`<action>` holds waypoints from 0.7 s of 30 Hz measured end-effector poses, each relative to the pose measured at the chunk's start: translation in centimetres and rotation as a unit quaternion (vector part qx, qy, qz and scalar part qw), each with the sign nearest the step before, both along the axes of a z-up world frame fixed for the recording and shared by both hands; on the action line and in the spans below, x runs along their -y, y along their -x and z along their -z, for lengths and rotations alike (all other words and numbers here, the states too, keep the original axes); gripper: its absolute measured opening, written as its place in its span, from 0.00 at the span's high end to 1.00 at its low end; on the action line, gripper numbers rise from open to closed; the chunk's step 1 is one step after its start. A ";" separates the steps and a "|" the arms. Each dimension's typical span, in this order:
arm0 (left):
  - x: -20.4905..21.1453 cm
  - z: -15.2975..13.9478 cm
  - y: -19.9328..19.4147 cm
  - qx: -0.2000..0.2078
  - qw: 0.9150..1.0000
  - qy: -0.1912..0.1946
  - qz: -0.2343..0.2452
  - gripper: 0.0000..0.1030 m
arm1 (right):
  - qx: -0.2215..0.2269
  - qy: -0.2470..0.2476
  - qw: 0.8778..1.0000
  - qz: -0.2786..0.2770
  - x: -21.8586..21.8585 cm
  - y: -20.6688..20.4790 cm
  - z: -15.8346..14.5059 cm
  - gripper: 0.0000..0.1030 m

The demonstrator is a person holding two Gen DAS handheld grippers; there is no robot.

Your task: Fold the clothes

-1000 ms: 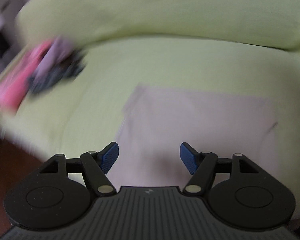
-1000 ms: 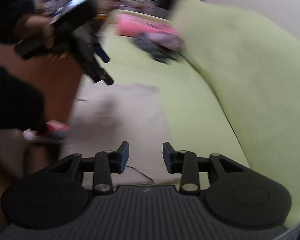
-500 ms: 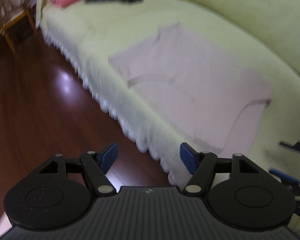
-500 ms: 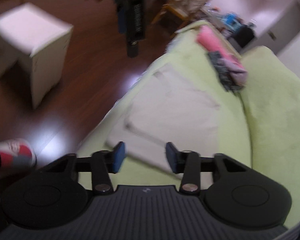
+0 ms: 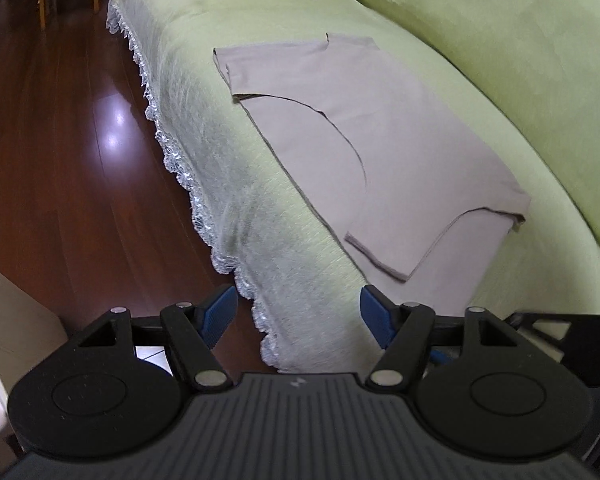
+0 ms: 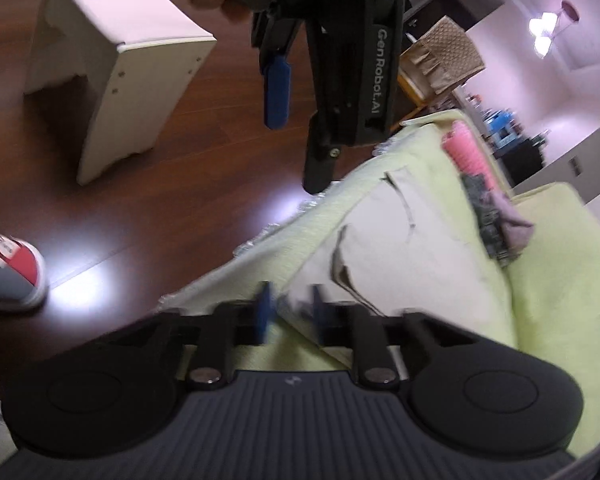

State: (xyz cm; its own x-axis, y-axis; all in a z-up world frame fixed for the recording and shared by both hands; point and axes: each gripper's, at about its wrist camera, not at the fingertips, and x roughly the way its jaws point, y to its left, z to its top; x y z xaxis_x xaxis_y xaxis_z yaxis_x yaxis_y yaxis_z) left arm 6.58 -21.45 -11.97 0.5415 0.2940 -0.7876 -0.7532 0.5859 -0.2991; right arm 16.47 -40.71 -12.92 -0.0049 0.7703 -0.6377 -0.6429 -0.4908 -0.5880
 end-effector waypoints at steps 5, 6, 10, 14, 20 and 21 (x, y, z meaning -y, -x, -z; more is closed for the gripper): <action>1.8 0.1 -1.3 -0.039 0.991 -0.100 0.082 0.33 | -0.054 0.000 0.999 0.006 -1.2 -2.0 -2.7 1.00; 2.5 0.2 -1.6 -0.058 0.983 -0.132 0.115 0.33 | -0.068 0.003 0.998 0.006 -1.6 -2.6 -3.5 1.00; 4.4 0.3 -3.1 -0.091 0.942 -0.240 0.218 0.33 | -0.097 0.007 0.995 0.000 -2.1 -4.1 -5.3 1.00; 6.0 1.4 -5.4 -0.116 0.873 -0.346 0.323 0.33 | -0.115 0.010 0.993 0.000 -2.4 -5.3 -6.6 1.00; 6.6 3.6 -6.8 -0.145 0.753 -0.460 0.448 0.34 | -0.131 0.019 0.991 -0.002 -2.5 -6.0 -7.0 1.00; 6.6 3.8 -6.9 -0.146 0.738 -0.470 0.463 0.35 | -0.132 0.021 0.991 -0.004 -2.5 -6.1 -7.0 1.00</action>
State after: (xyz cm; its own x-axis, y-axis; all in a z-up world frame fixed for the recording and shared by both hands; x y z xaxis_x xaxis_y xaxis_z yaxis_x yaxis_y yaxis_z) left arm 13.50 -28.09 -15.78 0.7004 0.3952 -0.5944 0.1467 0.7352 0.6617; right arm 22.60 -38.19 -5.88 -0.1824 0.7419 -0.6452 -0.7679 -0.5174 -0.3778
